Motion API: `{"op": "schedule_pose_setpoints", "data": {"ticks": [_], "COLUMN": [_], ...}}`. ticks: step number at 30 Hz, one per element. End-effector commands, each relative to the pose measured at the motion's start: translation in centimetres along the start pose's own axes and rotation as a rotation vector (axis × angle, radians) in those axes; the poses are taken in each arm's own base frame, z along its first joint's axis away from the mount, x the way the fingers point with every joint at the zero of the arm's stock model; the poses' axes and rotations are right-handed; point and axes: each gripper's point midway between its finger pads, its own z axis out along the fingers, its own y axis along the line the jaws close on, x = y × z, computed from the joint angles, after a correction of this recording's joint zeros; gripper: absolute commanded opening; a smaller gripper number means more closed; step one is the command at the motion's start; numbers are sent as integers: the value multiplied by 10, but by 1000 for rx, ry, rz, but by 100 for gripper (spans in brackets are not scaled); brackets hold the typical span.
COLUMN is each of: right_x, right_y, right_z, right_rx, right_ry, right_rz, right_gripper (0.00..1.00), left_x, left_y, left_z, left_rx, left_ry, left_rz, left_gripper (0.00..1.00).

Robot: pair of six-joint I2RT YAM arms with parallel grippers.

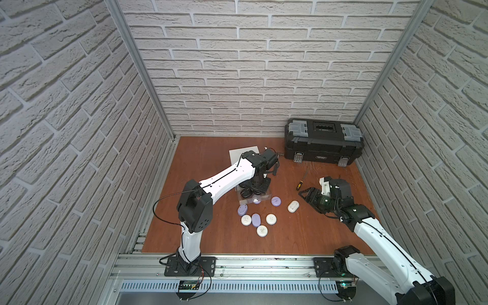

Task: Put the bluetooth earphones in the drawer according to color
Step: Place the bluetooth earphone in the drawer.

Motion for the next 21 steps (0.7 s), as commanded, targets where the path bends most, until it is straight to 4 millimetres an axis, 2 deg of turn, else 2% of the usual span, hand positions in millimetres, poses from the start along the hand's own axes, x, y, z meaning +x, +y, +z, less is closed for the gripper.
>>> {"op": "schedule_pose_setpoints", "data": {"ticks": [1,8,16,19,21], "right_x": [-6,-6,-7,-7,-7], "right_y": [1,2,3,3,4], "right_z": [0,1,2,3,2], "right_rx": [-13,-15,-15,-17,-18], "right_ry": [-24,-22,-20,-18,-18], "right_rz": [-14,-14,-12,-11,-9], "right_gripper": [66,66,66,66,66], "left_x": [-3,0,0,-2,-5], "left_y": [-2,1,4,5,5], "left_z": [1,1,-5,-11,-23], "left_rx": [8,-2,-20,-27,-36], "left_ry": [9,19,14,2,-27], "left_rz": [14,15,15,17,21], "left_gripper": [51,54,68,69,70]}}
